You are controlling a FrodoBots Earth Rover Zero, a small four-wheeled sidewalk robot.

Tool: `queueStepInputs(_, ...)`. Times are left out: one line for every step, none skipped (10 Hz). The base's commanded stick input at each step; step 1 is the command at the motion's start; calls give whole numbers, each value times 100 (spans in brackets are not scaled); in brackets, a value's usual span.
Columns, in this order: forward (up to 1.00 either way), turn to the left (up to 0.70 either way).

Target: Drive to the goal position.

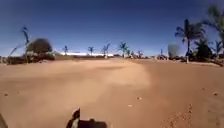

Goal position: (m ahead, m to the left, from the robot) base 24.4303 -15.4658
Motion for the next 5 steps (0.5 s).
queueStepInputs(70,0)
queueStepInputs(70,0)
queueStepInputs(70,0)
queueStepInputs(70,-35)
queueStepInputs(70,-35)
